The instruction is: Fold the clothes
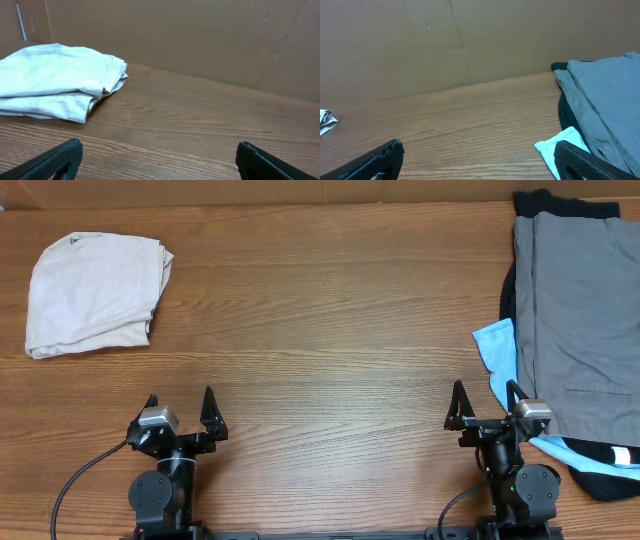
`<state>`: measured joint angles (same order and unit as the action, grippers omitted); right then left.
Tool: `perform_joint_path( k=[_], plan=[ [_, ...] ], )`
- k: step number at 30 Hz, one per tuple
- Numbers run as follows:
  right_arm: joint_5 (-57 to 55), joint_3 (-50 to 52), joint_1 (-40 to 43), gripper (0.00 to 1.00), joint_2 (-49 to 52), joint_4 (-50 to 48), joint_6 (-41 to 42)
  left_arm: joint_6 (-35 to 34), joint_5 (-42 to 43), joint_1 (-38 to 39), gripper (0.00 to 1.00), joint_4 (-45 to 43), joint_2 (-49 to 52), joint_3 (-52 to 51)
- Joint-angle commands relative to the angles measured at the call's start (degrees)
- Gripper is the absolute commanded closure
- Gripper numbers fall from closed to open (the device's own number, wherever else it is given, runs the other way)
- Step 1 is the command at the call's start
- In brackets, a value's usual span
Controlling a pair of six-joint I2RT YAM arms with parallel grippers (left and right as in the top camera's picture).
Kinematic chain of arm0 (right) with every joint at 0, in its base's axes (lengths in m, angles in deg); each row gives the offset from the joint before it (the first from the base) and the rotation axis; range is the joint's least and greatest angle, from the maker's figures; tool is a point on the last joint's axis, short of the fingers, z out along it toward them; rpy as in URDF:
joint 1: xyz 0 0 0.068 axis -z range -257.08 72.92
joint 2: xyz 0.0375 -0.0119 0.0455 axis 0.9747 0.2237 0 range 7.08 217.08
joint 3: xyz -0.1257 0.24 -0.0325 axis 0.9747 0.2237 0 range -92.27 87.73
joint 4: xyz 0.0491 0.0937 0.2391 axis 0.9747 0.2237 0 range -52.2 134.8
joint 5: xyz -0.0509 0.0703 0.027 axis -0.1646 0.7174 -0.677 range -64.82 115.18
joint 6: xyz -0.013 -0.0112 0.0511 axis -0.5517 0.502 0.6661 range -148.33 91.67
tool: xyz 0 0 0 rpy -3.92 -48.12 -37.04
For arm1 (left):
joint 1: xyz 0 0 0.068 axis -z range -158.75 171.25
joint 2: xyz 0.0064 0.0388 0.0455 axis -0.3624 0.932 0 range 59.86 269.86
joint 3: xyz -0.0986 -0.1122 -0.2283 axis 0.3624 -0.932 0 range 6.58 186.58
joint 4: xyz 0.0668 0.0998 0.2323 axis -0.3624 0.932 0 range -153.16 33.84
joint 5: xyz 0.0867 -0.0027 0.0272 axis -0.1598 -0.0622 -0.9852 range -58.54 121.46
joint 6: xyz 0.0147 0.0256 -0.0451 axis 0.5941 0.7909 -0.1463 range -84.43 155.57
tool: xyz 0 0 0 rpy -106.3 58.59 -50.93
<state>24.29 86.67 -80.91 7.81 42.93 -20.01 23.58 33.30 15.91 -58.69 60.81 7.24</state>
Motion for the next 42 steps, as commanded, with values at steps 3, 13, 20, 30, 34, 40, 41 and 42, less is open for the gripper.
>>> perform_joint_path(
  k=[3,13,20,30,34,40,41,42],
  plan=[
    [-0.5,0.6,0.2,0.0,-0.6,-0.5,-0.2,0.2,-0.6,-0.3,0.0,-0.1,-0.6,-0.4],
    [-7.0,0.6,0.2,0.0,-0.6,-1.7,-3.0,0.2,-0.6,-0.3,0.0,-0.1,-0.6,-0.4],
    [-7.2,0.6,0.2,0.0,-0.6,-1.6,-3.0,3.2,-1.9,-0.3,0.0,-0.1,-0.6,-0.4],
    [-6.4,0.6,0.2,0.0,-0.6,-3.8,-2.3,2.1,-0.7,-0.3,0.0,-0.4,-0.6,-0.4],
    [-5.4,-0.4,0.2,0.0,-0.6,-4.6,-2.3,5.3,5.3,-0.3,0.0,-3.7,-0.6,-0.4],
    [-4.9,-3.1,0.2,0.0,-0.5,-4.6,-2.4,7.1,7.0,-0.3,0.0,-4.1,0.7,2.3],
    [-4.9,-3.7,0.2,0.0,-0.3,-4.6,-2.4,7.1,7.1,-0.3,0.0,-3.8,1.6,3.3],
    [-4.8,-4.3,0.2,0.0,0.1,-4.6,-2.4,7.1,7.2,-0.3,0.0,-3.6,3.0,4.7]
  ],
)
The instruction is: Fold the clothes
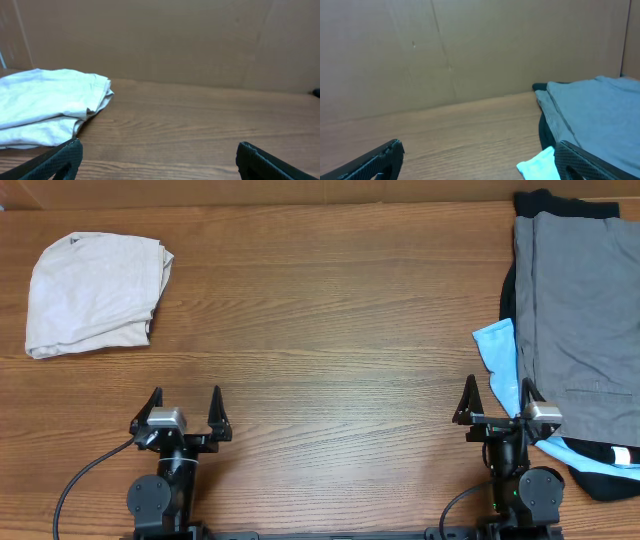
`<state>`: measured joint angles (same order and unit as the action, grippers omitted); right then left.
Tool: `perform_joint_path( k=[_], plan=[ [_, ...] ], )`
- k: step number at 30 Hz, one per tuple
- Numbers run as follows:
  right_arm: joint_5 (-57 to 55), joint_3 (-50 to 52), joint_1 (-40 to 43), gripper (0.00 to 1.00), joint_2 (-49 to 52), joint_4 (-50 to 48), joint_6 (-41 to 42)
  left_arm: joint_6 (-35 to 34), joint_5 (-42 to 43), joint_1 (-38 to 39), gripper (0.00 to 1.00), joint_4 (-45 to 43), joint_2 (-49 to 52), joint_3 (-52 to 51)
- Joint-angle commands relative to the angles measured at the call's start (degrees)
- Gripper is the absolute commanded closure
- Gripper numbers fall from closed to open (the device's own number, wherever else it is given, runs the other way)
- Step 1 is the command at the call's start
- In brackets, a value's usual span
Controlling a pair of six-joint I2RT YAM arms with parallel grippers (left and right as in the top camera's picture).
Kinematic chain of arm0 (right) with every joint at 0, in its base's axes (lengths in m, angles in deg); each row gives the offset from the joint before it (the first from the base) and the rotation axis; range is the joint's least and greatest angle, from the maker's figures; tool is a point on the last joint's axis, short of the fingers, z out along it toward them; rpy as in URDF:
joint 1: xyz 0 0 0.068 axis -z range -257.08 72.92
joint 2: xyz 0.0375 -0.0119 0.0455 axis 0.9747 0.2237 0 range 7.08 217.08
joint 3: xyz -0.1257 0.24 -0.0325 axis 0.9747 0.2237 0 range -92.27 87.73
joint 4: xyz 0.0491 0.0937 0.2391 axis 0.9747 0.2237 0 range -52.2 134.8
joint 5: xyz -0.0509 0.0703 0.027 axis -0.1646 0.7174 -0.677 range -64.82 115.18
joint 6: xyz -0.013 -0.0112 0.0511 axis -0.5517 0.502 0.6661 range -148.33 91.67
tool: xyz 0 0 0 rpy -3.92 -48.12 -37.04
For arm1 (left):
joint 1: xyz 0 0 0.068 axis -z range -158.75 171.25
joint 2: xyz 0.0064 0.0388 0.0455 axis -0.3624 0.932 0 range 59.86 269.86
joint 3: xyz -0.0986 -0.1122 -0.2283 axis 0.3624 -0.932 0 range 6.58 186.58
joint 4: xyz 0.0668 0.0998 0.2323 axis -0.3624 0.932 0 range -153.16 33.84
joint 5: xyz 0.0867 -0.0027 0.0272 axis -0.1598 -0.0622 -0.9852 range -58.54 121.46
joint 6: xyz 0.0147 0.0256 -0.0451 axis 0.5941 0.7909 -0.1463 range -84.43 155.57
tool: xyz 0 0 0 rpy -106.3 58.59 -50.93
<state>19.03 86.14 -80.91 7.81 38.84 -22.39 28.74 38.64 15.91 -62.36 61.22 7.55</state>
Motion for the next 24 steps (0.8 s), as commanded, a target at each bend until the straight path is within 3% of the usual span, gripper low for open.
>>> perform_joint_path(
  k=[1,8,15,24],
  plan=[
    [0.4,-4.5,0.2,0.0,0.7,-0.5,0.0,1.9,1.8,-0.3,0.0,0.4,4.1,5.8],
    [1.6,-12.7,0.2,0.0,11.6,0.1,0.0,2.6,3.7,-0.3,0.0,0.7,23.8,19.2],
    [2.9,-29.2,0.2,0.0,29.7,6.2,0.0,2.7,7.9,-0.3,0.0,5.1,46.6,38.0],
    [9.3,-62.2,1.3,0.0,57.2,29.7,0.0,8.8,7.9,-0.2,0.0,23.6,68.3,64.2]
  ],
)
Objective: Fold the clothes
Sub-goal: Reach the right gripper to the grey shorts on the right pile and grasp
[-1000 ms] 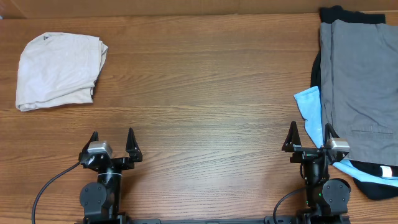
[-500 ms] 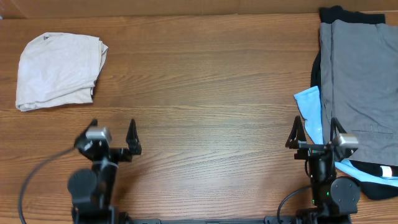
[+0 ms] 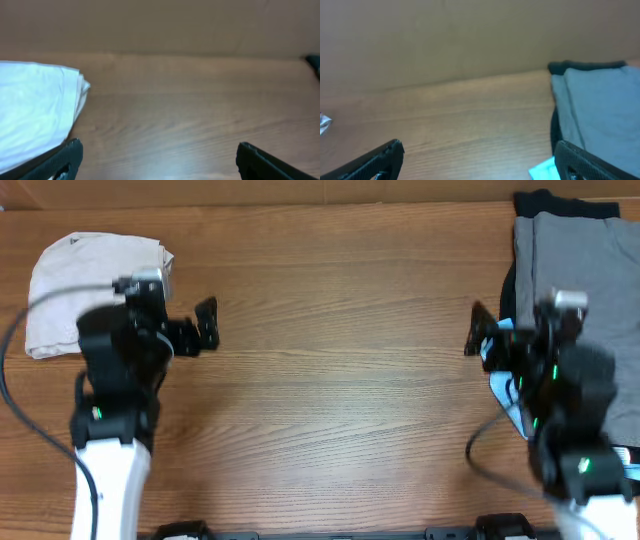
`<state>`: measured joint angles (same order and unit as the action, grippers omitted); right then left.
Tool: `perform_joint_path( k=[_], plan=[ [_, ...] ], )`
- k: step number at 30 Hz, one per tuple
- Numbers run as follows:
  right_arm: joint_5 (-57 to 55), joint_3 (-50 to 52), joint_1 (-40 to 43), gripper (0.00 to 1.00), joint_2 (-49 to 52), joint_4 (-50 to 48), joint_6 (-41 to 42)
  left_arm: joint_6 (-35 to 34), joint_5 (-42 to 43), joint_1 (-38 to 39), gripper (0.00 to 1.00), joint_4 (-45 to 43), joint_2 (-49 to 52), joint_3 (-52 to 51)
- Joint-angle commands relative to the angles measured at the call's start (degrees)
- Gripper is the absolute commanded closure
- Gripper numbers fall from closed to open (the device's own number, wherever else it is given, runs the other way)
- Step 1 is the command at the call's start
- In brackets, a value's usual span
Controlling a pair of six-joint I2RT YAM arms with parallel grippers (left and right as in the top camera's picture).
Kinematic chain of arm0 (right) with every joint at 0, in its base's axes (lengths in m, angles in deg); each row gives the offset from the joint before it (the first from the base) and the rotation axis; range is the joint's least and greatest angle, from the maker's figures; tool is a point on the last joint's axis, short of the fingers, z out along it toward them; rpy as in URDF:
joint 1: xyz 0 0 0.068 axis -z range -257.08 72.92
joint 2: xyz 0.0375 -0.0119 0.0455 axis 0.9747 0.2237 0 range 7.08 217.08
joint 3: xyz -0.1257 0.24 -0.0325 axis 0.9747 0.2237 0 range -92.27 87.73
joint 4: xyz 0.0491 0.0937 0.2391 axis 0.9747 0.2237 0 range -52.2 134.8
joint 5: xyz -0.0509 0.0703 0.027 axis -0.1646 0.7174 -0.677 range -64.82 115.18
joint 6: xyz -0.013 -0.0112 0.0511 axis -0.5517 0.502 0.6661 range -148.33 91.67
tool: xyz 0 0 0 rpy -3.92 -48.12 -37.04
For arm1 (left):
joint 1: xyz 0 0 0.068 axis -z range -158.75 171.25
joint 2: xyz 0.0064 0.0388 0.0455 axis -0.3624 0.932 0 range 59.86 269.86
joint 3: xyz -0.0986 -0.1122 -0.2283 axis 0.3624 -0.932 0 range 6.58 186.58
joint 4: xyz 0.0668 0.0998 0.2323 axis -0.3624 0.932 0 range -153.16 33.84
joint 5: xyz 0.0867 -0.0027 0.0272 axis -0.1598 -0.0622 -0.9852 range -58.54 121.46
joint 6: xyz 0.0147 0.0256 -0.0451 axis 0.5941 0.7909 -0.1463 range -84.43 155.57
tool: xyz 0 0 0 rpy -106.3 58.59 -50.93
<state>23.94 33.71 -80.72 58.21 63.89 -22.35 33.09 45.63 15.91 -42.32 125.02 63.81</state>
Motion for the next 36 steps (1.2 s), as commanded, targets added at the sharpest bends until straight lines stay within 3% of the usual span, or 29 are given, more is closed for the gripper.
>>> perform_joint_path(
  k=[1,6,10,16,25,36],
  plan=[
    [6.0,-14.6,1.7,0.0,10.7,8.6,0.0,5.6,0.9,-0.2,0.0,6.5,6.5,11.0],
    [9.5,-32.6,4.8,0.0,25.4,23.9,-0.1,7.7,0.7,-0.2,0.0,20.1,14.7,23.8],
    [9.3,-37.9,6.6,0.0,32.3,28.8,-0.4,7.7,0.9,-0.3,0.0,23.5,18.3,27.6],
    [1.8,-37.9,9.2,0.0,37.8,34.2,-0.4,6.7,4.0,-0.2,0.0,23.6,21.6,27.6],
    [-2.8,-33.9,24.7,0.0,45.0,42.2,4.5,6.1,6.3,-0.2,0.0,20.5,23.2,27.6],
    [-3.3,-22.7,28.2,0.01,50.8,35.5,4.0,1.7,6.5,0.7,0.03,20.1,26.6,27.6]
  ],
)
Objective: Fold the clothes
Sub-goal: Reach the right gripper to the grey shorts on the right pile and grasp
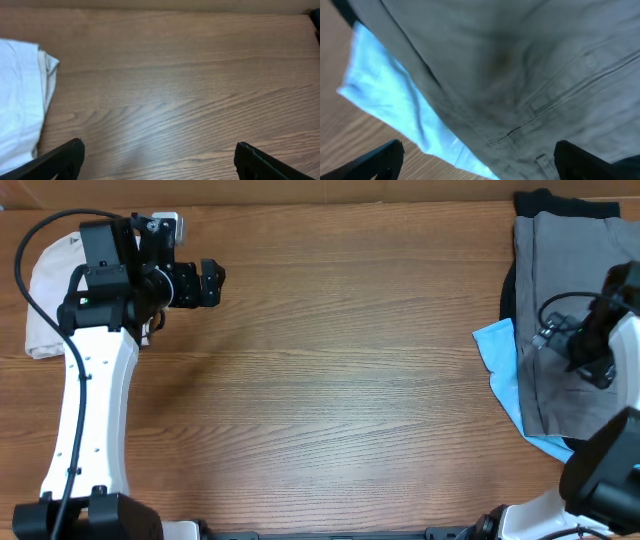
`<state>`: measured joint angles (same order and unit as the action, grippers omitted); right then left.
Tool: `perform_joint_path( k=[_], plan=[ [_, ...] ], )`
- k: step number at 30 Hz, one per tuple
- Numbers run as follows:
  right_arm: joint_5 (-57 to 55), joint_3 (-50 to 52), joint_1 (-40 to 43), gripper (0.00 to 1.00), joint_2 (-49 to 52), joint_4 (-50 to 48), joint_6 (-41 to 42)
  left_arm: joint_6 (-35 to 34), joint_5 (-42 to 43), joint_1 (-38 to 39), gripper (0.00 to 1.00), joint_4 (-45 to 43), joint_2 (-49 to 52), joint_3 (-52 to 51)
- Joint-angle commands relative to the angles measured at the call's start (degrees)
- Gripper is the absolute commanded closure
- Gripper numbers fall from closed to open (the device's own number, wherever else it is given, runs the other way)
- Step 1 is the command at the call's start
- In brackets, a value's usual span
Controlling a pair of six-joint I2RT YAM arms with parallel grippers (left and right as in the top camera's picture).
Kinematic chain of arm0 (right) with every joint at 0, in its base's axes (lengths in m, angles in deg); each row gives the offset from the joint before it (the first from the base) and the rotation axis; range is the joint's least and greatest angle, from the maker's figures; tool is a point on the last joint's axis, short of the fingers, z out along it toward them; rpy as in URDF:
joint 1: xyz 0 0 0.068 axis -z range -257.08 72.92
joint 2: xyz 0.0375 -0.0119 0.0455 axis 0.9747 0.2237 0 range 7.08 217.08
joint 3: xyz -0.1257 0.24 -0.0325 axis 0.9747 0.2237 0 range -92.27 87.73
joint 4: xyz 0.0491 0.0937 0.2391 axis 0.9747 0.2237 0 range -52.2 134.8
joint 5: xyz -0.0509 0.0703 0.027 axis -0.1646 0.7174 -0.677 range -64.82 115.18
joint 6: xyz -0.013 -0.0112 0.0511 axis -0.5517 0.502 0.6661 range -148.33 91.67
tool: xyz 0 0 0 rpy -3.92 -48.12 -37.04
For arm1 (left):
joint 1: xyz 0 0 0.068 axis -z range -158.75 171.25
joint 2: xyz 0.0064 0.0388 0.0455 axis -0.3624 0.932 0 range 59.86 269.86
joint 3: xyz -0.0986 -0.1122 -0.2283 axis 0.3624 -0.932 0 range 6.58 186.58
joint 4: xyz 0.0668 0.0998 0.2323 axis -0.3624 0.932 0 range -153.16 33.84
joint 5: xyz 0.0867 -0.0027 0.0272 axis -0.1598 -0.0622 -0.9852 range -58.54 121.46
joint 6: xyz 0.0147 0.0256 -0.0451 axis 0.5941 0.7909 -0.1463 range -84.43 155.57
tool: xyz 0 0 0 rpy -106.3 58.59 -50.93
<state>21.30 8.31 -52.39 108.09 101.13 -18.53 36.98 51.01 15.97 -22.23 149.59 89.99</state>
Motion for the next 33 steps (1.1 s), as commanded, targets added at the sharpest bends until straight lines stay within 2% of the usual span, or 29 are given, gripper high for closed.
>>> perform_joint_path(
  k=[1,11,16,24,26,30,33],
  plan=[
    [-0.9,3.5,-0.1,0.02,1.2,-2.7,0.2,-2.7,1.0,0.9,0.04,0.0,2.6,1.4],
    [-4.2,12.1,-0.1,0.09,1.4,-9.0,0.2,-2.9,0.9,5.0,0.05,-0.5,6.8,1.4],
    [-4.3,17.2,0.4,0.22,1.3,-14.2,0.3,-2.9,0.9,5.7,0.06,-0.5,7.6,1.4],
    [-4.0,17.4,3.2,0.41,1.3,-15.2,0.3,-2.9,0.9,5.7,0.09,-0.9,7.6,1.4],
    [-3.6,17.4,4.1,0.48,1.3,-15.4,0.3,-2.9,0.9,5.7,0.1,-1.0,7.6,1.4],
    [-1.5,17.4,6.0,0.73,1.3,-15.5,0.2,-3.2,0.9,5.7,0.12,-1.9,7.6,1.4],
    [0.2,17.4,7.0,0.85,1.3,-15.5,0.2,-3.2,0.9,5.7,0.13,-2.4,7.6,1.4]
  ],
)
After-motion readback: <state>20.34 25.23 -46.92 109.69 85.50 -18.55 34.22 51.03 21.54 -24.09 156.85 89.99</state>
